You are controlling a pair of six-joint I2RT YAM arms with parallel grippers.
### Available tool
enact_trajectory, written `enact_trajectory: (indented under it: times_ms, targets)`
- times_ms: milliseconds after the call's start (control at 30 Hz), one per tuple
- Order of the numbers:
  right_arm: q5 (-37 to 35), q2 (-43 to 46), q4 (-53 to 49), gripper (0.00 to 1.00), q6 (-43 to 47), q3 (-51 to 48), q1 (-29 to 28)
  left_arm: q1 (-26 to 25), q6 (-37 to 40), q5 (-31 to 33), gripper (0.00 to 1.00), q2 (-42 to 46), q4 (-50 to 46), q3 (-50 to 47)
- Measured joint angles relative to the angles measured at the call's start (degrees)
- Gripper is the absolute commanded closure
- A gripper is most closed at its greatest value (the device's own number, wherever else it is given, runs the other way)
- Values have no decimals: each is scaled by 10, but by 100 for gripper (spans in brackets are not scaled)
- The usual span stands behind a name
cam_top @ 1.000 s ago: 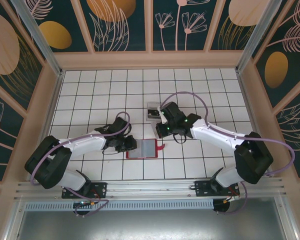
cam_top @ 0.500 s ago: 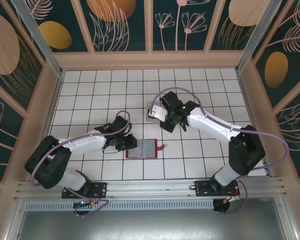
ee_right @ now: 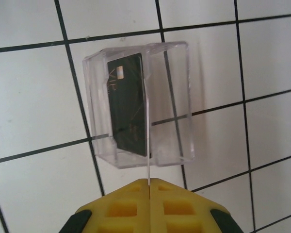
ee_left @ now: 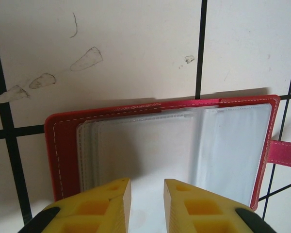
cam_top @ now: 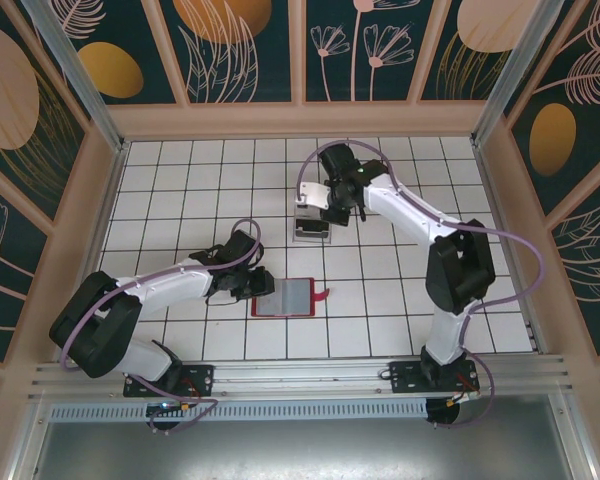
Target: Take the credit cards out of the card holder
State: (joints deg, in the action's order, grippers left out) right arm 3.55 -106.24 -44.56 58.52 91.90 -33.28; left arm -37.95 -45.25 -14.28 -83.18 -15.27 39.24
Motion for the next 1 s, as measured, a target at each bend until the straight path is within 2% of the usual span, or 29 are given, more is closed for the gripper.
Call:
enact_trajectory:
  times_ms: [400, 1000]
  targets:
    - [29, -109, -62, 100, 47, 142, 7, 0, 0, 12, 74, 7, -4, 0]
    - [45, -194, -123, 100, 57, 190, 14, 0, -18, 19, 74, 40, -9, -13]
